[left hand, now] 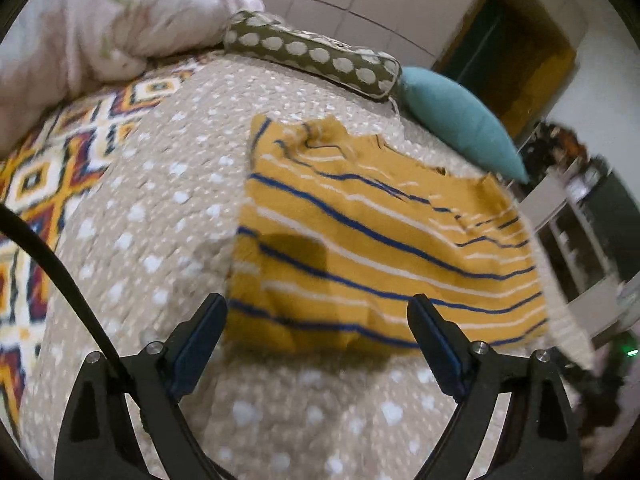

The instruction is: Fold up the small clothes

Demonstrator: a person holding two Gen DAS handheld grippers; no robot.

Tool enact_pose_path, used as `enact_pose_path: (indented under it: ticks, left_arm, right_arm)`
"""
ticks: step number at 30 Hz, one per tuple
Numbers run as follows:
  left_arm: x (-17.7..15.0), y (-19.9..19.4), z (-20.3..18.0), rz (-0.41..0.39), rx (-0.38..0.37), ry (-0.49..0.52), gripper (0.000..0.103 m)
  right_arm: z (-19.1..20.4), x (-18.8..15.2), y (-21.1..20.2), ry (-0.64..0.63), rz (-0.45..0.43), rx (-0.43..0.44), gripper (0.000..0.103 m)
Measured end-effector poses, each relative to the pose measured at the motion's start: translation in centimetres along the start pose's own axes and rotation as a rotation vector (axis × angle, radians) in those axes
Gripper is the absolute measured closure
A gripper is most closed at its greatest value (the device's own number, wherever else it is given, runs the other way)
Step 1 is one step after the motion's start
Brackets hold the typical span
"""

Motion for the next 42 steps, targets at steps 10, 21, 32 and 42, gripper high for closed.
enact_pose_path:
  ticks: [10, 21, 32, 42]
  left_arm:
    - [0.4, 4.1, 1.8, 0.067, -0.101, -0.13, 0.008]
    - [1.6, 6.6, -0.4, 0.156, -0.059, -0.097, 0.09]
    - [-1.0, -1.4, -1.8, 0.167, -0.113, -0.049, 0.092]
    - [-3.7, -6.9, 2.4, 0.079, 0.087, 0.017, 0.071]
  right_arm:
    - [-0.5, 1.0, 4.3, 0.238, 0.008, 0.136, 0.042]
    - [0.1, 4.3, 9.8, 0.332, 0.023, 0.113, 0.089]
    - [-1.3, 2.3, 4.4, 0.424, 0.068, 0.258, 0.093]
    - [-3.3, 0.2, -2.7, 0.225, 0.009, 0.062, 0.063]
Point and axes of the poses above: each gripper's, at about its wrist camera, not at the fingertips, and y roughly the way its jaws point, z to its left, x to its top, the point moved 5 cm from there along y, roughly the way its jaws point, and after that the axes turned 5 degrees about -z, right-handed, at the moved point
